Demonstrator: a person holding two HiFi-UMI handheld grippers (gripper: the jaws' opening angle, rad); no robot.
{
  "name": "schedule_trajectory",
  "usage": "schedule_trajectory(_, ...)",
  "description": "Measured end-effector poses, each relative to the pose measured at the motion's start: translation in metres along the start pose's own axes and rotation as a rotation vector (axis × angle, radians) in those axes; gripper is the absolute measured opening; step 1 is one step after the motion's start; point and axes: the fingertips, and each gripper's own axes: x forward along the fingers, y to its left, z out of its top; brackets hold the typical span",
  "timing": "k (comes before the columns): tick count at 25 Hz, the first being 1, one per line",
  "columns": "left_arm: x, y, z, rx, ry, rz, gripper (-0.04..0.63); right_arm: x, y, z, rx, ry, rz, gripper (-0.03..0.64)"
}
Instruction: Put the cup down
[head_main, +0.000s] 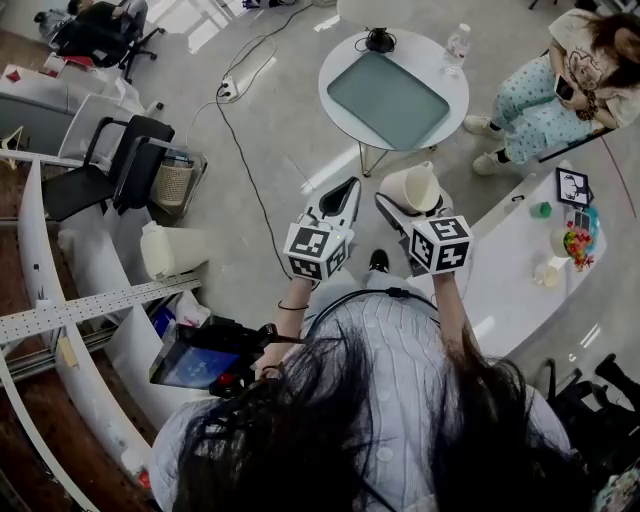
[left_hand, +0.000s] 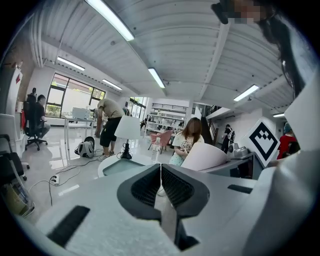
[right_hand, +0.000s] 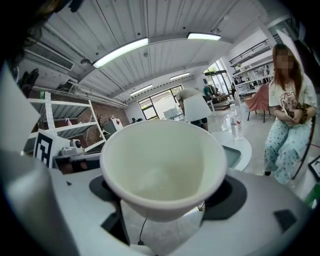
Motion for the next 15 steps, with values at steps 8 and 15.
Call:
schedule_trajectory(8,0.018,0.001,0.005,0.013,0.014,-0.013,0.017,0.003,-0.020,0.005,0.021,-0.008,-0.020,0.433)
schedule_trajectory(15,0.046,0.013,0.011,0.025,0.020,-0.049,0.017,0.013,-0.041,0.012,0.039,-0.018,-0.062,0.433)
